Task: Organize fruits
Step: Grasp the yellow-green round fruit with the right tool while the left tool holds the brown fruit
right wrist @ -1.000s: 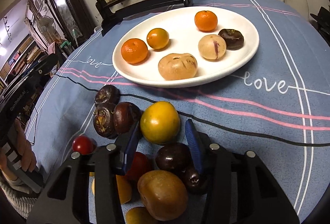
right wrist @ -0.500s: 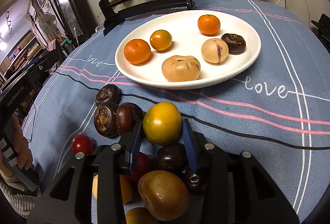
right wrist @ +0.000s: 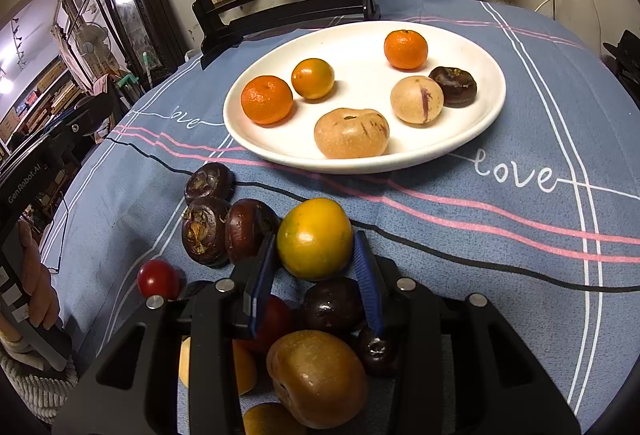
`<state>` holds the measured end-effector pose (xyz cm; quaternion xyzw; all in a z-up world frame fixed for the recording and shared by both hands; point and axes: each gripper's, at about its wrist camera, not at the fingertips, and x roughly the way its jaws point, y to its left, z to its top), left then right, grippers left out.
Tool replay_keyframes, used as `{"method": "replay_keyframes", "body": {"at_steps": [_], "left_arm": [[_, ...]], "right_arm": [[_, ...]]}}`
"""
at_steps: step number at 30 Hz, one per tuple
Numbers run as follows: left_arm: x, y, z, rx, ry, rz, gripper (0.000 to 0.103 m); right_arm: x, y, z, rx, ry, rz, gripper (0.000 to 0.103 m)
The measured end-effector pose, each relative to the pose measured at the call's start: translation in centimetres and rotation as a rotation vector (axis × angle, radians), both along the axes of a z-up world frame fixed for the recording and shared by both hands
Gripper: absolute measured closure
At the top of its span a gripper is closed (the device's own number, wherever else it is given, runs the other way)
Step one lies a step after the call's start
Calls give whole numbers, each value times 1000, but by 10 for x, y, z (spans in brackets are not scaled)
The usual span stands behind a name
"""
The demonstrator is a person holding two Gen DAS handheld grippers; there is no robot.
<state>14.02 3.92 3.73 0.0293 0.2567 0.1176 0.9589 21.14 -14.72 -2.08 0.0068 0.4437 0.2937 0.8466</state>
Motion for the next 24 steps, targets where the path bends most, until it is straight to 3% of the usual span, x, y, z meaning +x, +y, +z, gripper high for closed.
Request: {"method": "replay_keyframes", "body": {"at_steps": [24], "left_arm": [[-1, -2, 0, -21, 5, -20, 72]], "right_arm": [[-1, 0, -1, -1, -2, 0, 64]]}}
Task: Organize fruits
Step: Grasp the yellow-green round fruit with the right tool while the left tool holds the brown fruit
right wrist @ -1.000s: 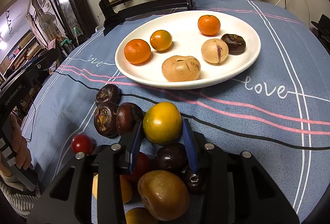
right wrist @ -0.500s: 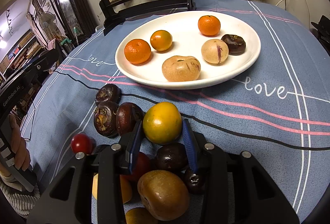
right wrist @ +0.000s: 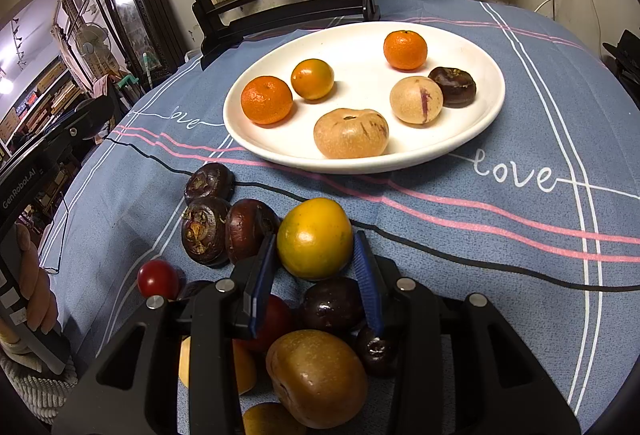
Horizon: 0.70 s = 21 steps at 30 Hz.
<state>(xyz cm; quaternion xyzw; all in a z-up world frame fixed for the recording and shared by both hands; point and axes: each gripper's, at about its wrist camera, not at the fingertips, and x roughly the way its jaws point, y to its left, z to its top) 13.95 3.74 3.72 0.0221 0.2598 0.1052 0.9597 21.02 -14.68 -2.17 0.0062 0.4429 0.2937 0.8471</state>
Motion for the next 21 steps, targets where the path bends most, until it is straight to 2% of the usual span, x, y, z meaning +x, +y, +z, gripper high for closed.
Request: {"method": "replay_keyframes", "body": {"at_steps": [10, 21], "left_arm": [[0, 0, 0, -1, 0, 0, 72], [-1, 2, 0, -4, 2, 4, 72]], "right_arm": [[2, -6, 4, 7, -3, -16, 64], [-12, -22, 22, 76, -33, -14, 64]]}}
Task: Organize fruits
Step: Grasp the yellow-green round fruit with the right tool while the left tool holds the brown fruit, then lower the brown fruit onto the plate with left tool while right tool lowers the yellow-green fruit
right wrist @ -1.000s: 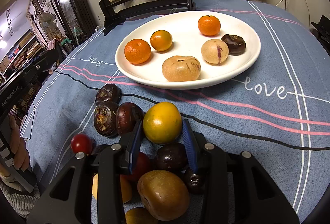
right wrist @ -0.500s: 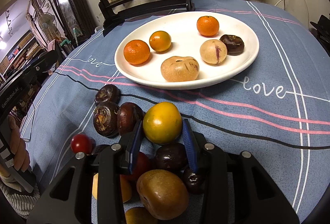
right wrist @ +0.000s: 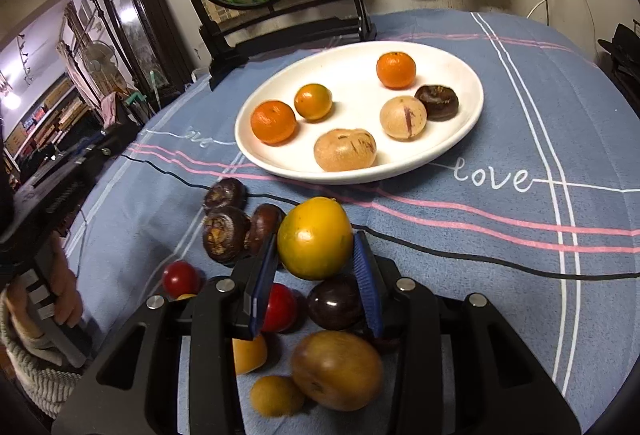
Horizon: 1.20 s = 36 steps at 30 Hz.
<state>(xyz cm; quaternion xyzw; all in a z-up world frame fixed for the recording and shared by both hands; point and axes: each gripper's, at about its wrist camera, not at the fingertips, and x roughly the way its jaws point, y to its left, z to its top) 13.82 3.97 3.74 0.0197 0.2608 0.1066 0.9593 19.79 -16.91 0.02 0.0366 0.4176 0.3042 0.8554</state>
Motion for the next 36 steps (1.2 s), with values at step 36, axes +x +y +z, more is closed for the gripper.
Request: {"method": "replay_keyframes", "body": {"at_steps": [36], "left_arm": [[102, -19, 1, -37, 70, -133, 72]], "right_arm": [[46, 2, 35, -13, -111, -27, 64]]}}
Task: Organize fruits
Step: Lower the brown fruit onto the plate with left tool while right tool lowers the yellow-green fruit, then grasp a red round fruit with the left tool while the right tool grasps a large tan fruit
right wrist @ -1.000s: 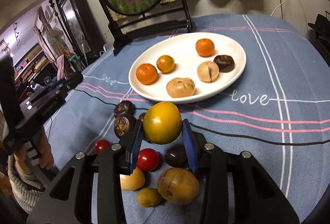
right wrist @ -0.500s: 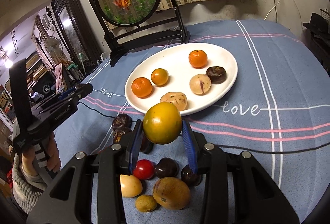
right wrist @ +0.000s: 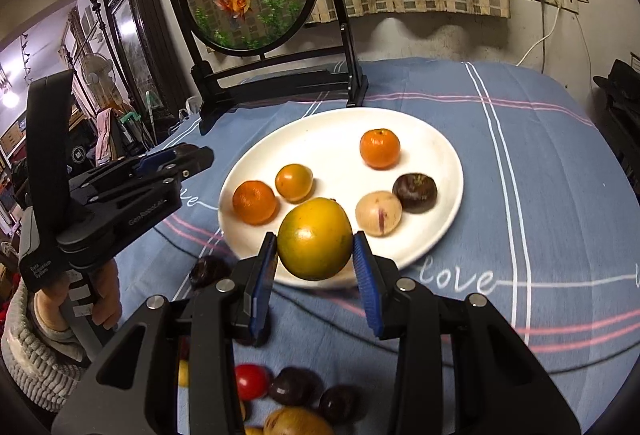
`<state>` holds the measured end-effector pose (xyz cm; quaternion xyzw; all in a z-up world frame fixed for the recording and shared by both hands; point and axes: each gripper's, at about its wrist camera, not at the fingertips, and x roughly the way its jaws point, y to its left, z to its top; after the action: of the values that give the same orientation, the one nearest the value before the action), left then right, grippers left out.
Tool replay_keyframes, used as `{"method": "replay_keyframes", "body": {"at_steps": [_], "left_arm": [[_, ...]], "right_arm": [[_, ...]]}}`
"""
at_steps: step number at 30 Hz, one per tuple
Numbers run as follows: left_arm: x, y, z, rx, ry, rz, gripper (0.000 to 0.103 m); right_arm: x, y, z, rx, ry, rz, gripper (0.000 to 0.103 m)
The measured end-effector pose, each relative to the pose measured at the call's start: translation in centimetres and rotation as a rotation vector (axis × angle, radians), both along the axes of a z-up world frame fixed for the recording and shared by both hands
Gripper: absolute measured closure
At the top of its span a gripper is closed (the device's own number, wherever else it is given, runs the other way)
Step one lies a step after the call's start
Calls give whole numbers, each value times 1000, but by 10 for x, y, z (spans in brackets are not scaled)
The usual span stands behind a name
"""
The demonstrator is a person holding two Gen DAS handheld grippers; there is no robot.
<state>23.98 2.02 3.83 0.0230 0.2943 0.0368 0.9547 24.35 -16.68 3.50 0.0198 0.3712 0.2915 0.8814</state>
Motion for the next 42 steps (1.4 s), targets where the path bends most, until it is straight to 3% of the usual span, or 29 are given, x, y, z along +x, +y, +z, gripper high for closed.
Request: {"method": "replay_keyframes", "body": {"at_steps": [3, 14, 24, 25, 26, 28, 31, 32, 34, 35, 36, 38, 42], "left_arm": [[6, 3, -5, -18, -19, -14, 72], [45, 16, -18, -58, 42, 0, 72], [59, 16, -25, -68, 10, -46, 71], [60, 16, -27, -71, 12, -50, 67], [59, 17, -27, -73, 11, -51, 52], [58, 17, -27, -70, -16, -43, 34], [57, 14, -26, -65, -28, -56, 31], [57, 14, -26, -66, -22, -54, 22], [56, 16, -25, -71, -24, -47, 17], [55, 17, -24, -72, -27, -42, 17], [53, 19, -22, -74, -28, -36, 17], [49, 25, -17, -82, -30, -12, 14], [37, 35, -9, -90, -28, 41, 11]], "right_arm": [[8, 2, -1, -2, -7, 6, 64], [28, 19, -7, -21, -11, 22, 64], [46, 37, -8, -49, -59, 29, 64], [48, 38, -10, -52, -55, 31, 64], [50, 39, -11, -54, -52, 31, 64], [52, 40, -14, -56, -48, 29, 64], [56, 39, -15, -54, -41, 29, 64], [58, 39, -15, -53, -35, 28, 64], [61, 39, -17, -54, -6, 31, 63], [63, 40, -19, -62, 17, 34, 60], [65, 40, -21, -76, 38, 31, 40], [61, 38, -17, -82, -2, 5, 32], [48, 27, 5, -62, -108, -20, 32]]}}
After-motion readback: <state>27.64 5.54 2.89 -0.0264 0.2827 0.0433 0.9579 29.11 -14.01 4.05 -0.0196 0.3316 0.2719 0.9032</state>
